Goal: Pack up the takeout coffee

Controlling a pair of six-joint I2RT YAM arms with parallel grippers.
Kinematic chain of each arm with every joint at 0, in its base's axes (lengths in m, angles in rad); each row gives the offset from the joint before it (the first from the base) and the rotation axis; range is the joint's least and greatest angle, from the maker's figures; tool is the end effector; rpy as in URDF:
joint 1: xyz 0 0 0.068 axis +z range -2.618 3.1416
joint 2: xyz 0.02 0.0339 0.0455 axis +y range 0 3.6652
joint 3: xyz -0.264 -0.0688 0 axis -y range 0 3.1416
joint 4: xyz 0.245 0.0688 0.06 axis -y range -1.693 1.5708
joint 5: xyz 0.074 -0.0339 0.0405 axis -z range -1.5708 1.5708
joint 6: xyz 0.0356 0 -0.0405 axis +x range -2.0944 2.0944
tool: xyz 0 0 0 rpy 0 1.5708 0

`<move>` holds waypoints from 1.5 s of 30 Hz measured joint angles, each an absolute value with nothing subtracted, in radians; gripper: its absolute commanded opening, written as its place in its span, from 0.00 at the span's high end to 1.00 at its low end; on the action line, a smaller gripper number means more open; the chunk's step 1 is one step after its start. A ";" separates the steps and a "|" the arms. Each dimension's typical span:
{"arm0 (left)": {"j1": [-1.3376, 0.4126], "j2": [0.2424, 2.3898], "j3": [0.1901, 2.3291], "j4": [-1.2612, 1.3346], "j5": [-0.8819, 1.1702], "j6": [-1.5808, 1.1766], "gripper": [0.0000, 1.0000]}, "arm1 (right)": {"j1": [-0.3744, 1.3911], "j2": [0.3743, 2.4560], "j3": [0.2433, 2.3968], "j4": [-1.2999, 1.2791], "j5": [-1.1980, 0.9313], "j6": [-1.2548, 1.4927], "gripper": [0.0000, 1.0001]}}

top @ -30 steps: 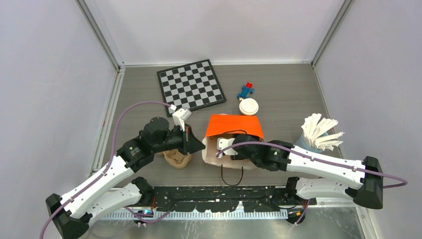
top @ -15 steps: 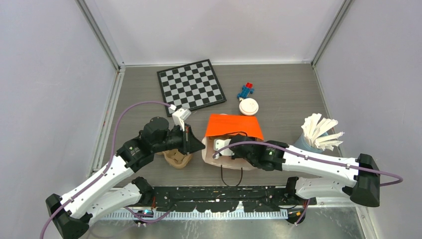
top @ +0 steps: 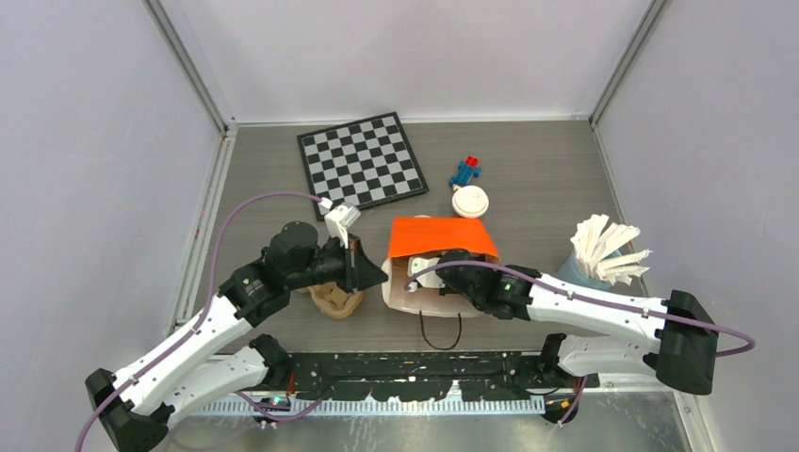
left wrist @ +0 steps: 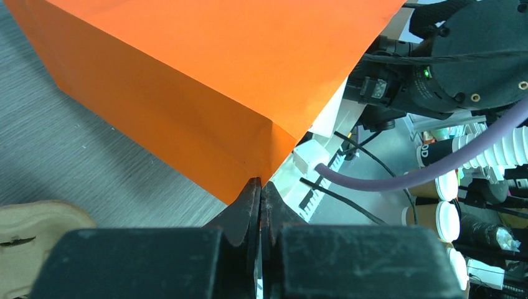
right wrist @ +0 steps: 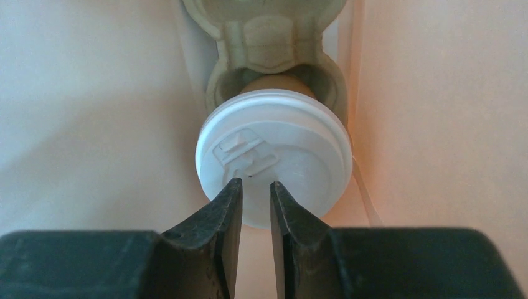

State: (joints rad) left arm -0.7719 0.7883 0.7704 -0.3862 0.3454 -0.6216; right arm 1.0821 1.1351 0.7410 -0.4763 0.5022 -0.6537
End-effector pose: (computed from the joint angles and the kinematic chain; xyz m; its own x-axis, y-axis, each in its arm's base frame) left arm 0.1197 -0.1333 0.3141 -0.7411 -0.0433 -0.6699 0.5508 0.5313 -0.6437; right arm 0.1211 0.1912 0.2337 0.0971 -0.9527 -0.2878 -0.7170 0.1336 -0.6841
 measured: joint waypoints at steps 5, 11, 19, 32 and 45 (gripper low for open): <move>-0.772 0.780 0.770 -0.386 0.347 -0.622 1.00 | 1.066 1.135 0.736 -0.458 0.502 -0.655 0.72; -0.772 0.781 0.770 -0.386 0.360 -0.625 1.00 | 1.052 1.151 0.736 -0.427 0.499 -0.662 0.73; -0.772 0.781 0.770 -0.386 0.361 -0.625 1.00 | 1.036 1.190 0.723 -0.387 0.499 -0.679 0.75; -0.772 0.781 0.770 -0.386 0.361 -0.625 1.00 | 1.000 1.210 0.718 -0.328 0.492 -0.692 0.76; -0.772 0.783 0.770 -0.386 0.363 -0.625 1.00 | 0.977 1.235 0.720 -0.261 0.492 -0.706 0.77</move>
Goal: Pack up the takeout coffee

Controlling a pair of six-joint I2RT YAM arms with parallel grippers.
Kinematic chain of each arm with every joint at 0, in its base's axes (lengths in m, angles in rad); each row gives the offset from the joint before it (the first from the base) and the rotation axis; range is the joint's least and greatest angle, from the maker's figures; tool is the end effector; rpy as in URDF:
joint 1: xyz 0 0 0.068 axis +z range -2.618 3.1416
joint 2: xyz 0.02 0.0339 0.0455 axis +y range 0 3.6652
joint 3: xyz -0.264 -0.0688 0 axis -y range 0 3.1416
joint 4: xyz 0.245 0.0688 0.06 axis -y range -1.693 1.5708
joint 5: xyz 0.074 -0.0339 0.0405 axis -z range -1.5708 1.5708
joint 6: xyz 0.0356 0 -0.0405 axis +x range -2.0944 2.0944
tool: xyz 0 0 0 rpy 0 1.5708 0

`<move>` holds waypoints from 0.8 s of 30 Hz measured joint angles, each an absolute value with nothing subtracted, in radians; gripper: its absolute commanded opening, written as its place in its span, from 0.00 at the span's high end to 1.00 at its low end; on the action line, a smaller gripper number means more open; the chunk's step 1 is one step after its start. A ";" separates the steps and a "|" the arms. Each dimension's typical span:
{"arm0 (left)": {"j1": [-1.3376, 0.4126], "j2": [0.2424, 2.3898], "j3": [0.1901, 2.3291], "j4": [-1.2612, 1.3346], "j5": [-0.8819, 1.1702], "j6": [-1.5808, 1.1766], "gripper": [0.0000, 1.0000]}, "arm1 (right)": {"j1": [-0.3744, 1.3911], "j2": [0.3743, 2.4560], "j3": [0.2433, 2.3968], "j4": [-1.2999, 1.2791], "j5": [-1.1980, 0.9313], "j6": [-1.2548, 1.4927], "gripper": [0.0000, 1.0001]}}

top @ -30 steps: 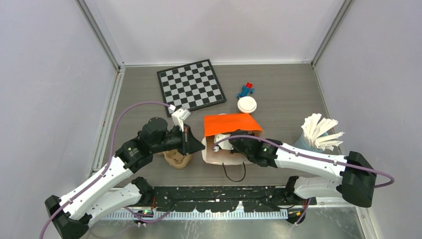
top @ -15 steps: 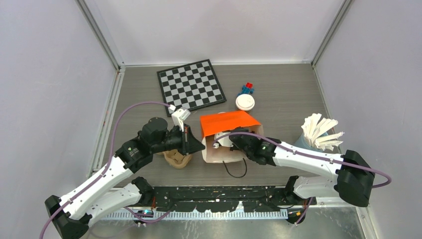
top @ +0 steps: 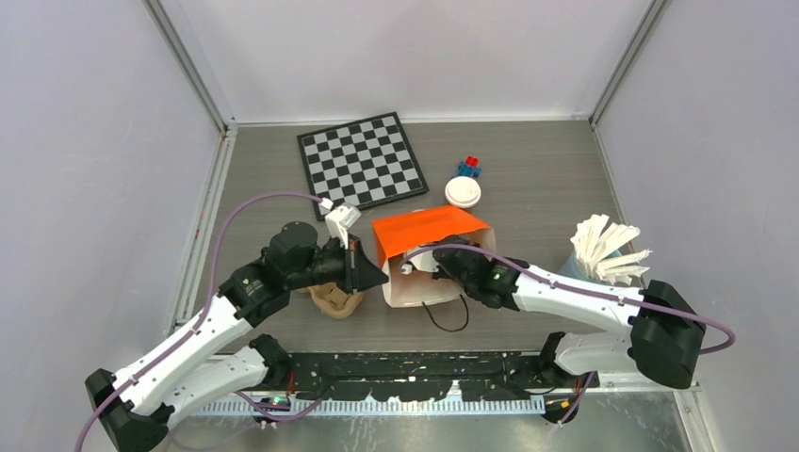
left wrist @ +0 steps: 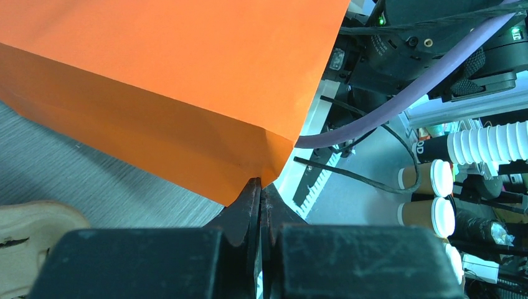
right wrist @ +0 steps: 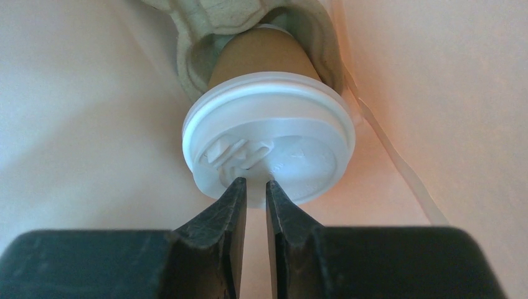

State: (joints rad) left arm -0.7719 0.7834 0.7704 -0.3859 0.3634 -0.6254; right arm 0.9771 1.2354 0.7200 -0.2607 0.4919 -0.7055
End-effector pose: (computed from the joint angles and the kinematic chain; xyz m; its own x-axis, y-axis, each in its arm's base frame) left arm 0.1184 -0.1329 0.3149 -0.7447 -0.0387 -0.6663 0.5559 0.5164 -0.6514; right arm 0.1544 0.1987 0.2204 0.0531 -0.9429 -0.3288 -0.6668 0.2116 -0.7146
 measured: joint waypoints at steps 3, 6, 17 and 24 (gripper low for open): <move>-0.772 0.783 0.770 -0.386 0.363 -0.625 1.00 | 0.974 1.241 0.722 -0.247 0.490 -0.706 0.77; -0.772 0.783 0.770 -0.386 0.363 -0.626 1.00 | 0.973 1.247 0.725 -0.239 0.487 -0.706 0.78; -0.772 0.788 0.779 -0.395 0.359 -0.625 1.00 | 0.971 1.246 0.730 -0.251 0.476 -0.704 0.76; -0.772 0.815 0.800 -0.397 0.352 -0.624 1.00 | 0.968 1.120 0.745 -0.379 0.449 -0.694 0.76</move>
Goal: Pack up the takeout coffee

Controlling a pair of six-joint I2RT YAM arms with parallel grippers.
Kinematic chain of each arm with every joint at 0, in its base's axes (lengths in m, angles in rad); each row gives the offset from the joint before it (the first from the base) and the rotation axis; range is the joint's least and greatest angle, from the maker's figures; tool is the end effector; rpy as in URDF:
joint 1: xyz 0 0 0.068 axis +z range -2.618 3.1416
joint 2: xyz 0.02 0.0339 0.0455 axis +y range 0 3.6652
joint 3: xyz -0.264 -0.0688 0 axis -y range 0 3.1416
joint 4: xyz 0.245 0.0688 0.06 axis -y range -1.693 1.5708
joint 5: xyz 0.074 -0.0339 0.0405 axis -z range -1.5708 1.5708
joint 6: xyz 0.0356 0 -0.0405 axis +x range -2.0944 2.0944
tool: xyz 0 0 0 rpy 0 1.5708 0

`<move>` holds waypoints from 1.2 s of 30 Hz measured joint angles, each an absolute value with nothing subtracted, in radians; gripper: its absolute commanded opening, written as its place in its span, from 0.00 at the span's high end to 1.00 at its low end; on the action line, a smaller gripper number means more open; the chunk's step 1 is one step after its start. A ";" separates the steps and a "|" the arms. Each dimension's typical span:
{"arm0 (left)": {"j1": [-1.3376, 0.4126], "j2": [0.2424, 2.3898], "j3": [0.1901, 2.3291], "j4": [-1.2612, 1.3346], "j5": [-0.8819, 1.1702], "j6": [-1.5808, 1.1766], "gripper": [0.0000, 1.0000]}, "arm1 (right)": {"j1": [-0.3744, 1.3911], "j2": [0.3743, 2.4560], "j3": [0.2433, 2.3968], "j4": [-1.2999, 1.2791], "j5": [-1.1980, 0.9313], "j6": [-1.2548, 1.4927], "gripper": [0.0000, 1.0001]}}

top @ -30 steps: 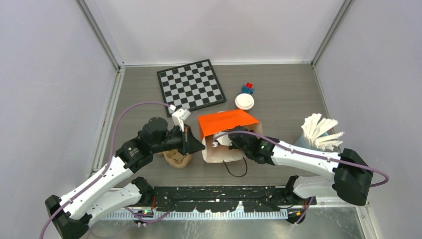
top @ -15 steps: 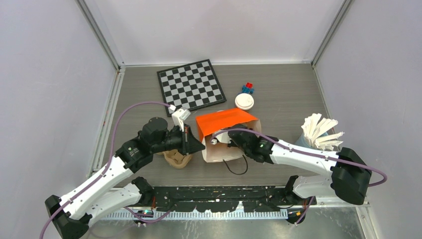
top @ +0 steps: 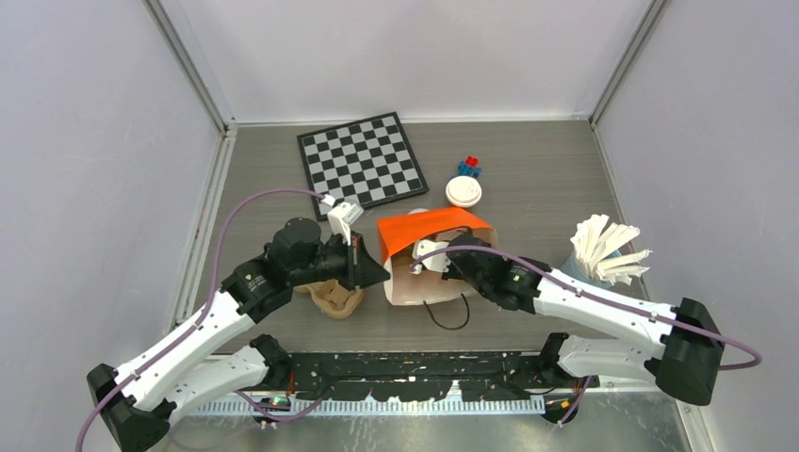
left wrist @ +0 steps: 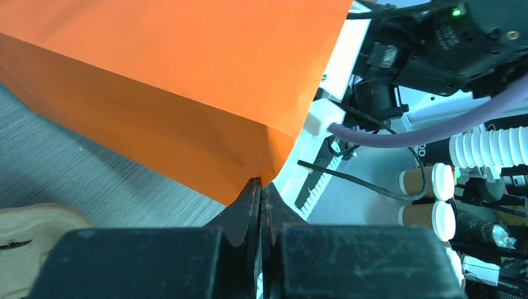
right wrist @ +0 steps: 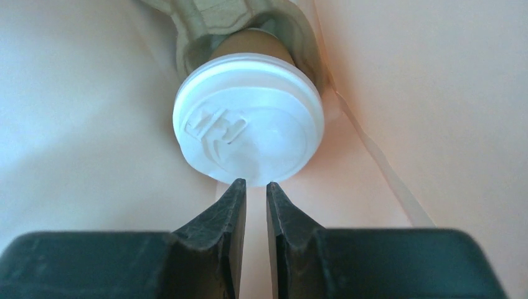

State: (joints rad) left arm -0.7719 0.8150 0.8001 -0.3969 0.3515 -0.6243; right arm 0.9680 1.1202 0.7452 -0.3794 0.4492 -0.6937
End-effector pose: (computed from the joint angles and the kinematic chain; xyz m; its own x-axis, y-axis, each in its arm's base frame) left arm 0.1228 -0.1366 0.3190 -0.7477 -0.0381 -0.6630 0.5471 0.5305 -0.6475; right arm 0.1444 0.1826 0.2446 0.0612 -0.9270 -0.3701 -0.6809 0.2324 -0.6946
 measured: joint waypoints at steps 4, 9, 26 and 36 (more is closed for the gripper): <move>-0.772 0.828 0.802 -0.395 0.352 -0.625 1.00 | 0.968 1.071 0.757 -0.446 0.431 -0.673 0.76; -0.772 0.840 0.806 -0.399 0.351 -0.623 1.00 | 0.968 1.026 0.809 -0.554 0.371 -0.630 0.75; -0.772 0.901 0.923 -0.477 0.320 -0.627 1.00 | 0.968 0.959 1.076 -0.771 0.109 -0.432 0.69; -0.764 0.929 0.982 -0.511 0.286 -0.682 1.00 | 0.968 0.953 1.193 -0.856 -0.014 -0.323 0.68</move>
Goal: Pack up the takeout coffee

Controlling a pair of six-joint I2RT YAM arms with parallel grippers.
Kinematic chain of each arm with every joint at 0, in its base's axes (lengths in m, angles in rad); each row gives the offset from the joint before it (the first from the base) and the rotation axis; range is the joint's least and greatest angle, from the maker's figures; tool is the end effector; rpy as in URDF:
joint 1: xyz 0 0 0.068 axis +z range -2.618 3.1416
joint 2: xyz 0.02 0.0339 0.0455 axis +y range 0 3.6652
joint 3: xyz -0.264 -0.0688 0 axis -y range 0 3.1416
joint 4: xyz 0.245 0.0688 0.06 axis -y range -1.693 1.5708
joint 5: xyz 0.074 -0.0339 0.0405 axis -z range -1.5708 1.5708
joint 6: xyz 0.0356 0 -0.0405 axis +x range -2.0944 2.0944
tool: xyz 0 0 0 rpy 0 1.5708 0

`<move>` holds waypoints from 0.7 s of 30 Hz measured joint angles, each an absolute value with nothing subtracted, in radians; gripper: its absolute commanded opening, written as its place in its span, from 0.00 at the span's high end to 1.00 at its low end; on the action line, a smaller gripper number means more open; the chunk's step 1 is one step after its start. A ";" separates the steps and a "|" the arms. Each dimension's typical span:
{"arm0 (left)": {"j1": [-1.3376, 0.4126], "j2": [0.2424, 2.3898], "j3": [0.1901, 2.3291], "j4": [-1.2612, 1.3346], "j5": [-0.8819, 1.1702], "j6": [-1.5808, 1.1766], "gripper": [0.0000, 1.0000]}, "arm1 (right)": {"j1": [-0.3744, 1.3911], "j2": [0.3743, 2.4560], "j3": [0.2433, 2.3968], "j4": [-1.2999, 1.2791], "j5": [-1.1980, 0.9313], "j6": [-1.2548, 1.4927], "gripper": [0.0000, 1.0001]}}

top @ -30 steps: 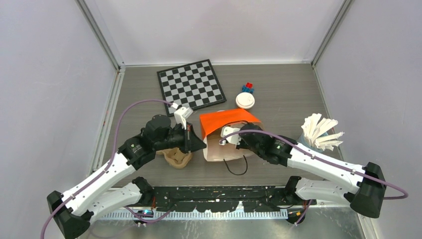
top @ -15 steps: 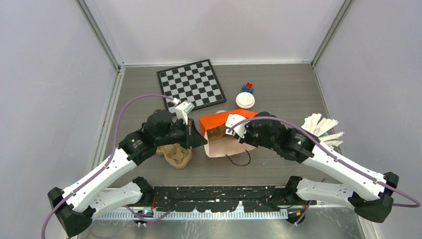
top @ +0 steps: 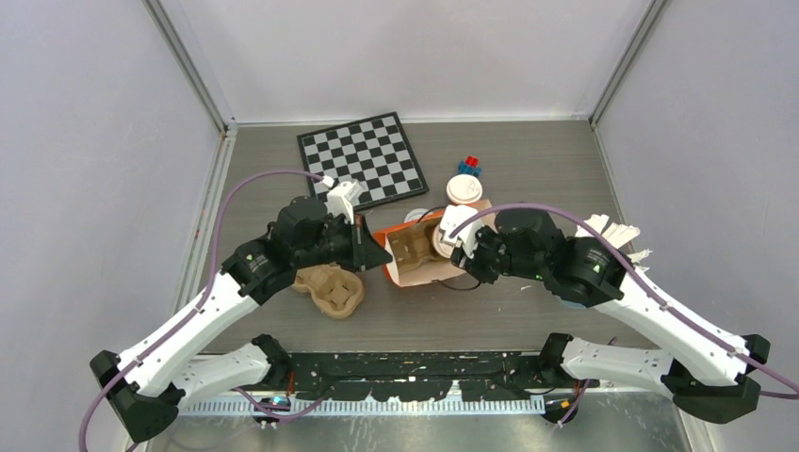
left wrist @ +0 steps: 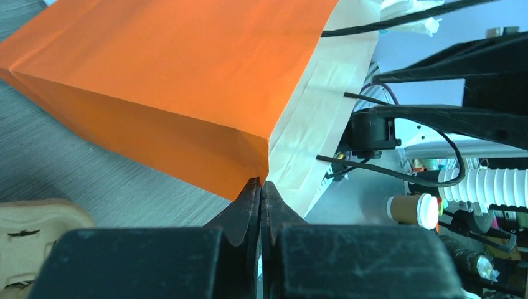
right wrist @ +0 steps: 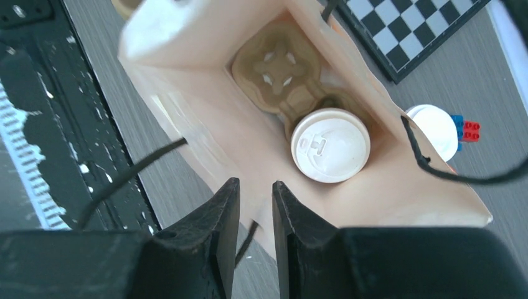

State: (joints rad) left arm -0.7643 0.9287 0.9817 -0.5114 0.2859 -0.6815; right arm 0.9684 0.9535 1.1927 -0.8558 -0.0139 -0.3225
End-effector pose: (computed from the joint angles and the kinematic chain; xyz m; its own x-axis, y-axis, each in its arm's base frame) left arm 0.1377 -0.1459 0.3500 -0.7813 -0.0882 -0.6178 0.4562 0.5949 -0.6618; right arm 0.1018 0.1489 0.3817 -0.0476 -0.6285 -0.7763 -0.8914 0.3775 -0.2510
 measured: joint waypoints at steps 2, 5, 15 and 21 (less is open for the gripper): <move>-0.763 0.942 1.002 -0.522 0.279 -0.688 1.00 | 0.968 0.947 1.214 -0.854 -0.024 -0.302 0.66; -0.756 0.962 1.032 -0.545 0.271 -0.704 1.00 | 0.968 0.929 1.246 -0.839 -0.028 -0.267 0.63; -0.689 0.985 1.102 -0.641 0.277 -0.730 1.00 | 0.968 0.976 1.369 -0.734 0.134 -0.114 0.46; -0.585 0.989 1.118 -0.694 0.345 -0.730 1.00 | 0.934 1.071 1.453 -0.690 0.297 -0.038 0.41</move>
